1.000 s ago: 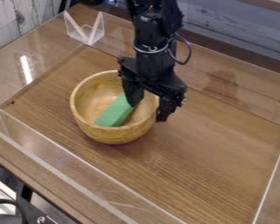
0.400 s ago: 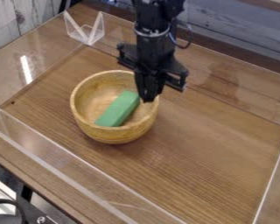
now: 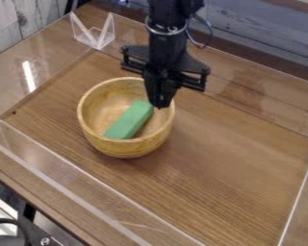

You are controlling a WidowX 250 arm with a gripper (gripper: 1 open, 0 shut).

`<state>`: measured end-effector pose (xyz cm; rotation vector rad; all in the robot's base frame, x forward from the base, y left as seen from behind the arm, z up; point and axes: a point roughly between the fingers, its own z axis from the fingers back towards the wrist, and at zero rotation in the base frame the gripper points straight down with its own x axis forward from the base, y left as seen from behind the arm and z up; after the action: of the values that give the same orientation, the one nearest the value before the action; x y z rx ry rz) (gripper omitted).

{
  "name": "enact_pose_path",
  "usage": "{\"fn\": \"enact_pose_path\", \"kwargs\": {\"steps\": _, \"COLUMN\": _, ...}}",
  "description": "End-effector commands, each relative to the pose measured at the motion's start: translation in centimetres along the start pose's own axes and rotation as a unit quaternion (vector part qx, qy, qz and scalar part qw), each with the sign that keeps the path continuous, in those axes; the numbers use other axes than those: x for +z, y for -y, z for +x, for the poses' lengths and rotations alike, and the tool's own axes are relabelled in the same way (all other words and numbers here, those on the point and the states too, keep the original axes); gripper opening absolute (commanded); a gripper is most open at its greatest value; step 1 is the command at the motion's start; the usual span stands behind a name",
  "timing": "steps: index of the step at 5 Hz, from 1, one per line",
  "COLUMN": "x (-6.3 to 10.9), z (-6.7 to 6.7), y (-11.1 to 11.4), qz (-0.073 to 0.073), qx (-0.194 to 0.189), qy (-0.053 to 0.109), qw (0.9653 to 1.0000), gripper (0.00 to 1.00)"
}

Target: Remove the green block from the brown bowl and put it on the table

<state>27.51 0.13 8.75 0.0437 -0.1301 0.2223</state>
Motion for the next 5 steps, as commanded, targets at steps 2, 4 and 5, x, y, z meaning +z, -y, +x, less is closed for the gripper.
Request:
{"fn": "enact_pose_path", "kwargs": {"steps": 2, "x": 1.1, "z": 0.0, "y": -1.9, "qz": -0.006, "qx": -0.024, "qy": 0.024, "qw": 0.9994, "gripper": 0.0}}
{"fn": "enact_pose_path", "kwargs": {"steps": 4, "x": 2.2, "z": 1.4, "y": -1.8, "qz": 0.006, "qx": 0.062, "qy": 0.03, "qw": 0.9976, "gripper": 0.0}}
{"fn": "enact_pose_path", "kwargs": {"steps": 5, "x": 2.7, "z": 1.6, "y": 0.2, "qz": -0.004, "qx": 0.015, "qy": 0.035, "qw": 0.9993, "gripper": 0.0}}
